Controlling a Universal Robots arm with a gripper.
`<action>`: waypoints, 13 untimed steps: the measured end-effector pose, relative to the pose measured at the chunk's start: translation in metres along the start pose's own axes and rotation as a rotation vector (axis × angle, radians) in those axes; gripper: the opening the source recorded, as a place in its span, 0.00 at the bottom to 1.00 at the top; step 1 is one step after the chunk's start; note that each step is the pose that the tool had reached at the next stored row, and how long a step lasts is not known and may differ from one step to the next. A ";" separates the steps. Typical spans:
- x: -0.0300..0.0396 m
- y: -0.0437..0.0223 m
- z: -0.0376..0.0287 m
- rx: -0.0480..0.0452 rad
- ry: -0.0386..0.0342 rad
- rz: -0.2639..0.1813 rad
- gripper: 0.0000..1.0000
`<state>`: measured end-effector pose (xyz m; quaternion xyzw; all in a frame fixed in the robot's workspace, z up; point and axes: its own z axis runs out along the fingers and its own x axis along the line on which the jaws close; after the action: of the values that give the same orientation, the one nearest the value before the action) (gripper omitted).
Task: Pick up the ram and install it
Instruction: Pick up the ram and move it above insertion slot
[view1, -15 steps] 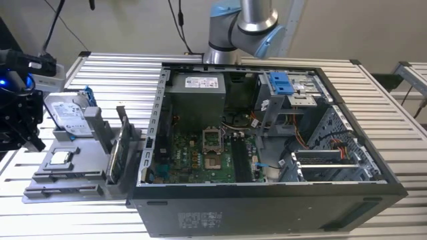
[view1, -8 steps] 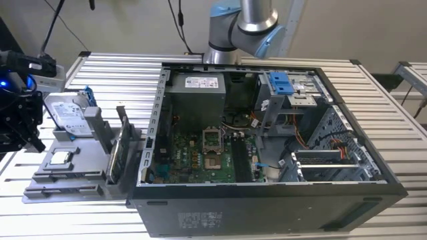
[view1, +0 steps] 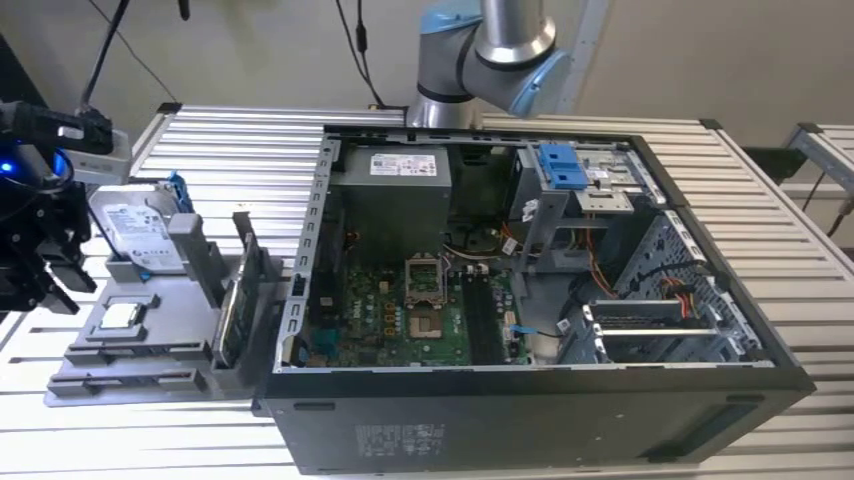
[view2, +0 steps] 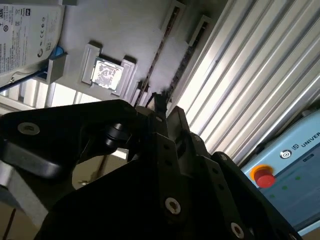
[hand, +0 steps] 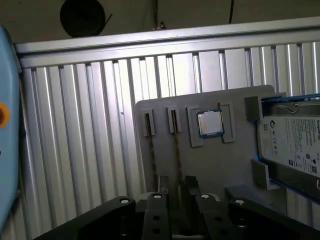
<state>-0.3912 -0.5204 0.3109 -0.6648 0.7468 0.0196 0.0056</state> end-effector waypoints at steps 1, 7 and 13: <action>0.0000 0.0000 0.0000 0.0000 0.0000 0.000 0.30; 0.0000 0.0000 0.0000 -0.0001 0.0000 -0.002 0.42; 0.0004 -0.0001 0.0010 0.0000 -0.0001 -0.003 0.42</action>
<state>-0.3912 -0.5207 0.3099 -0.6657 0.7459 0.0197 0.0056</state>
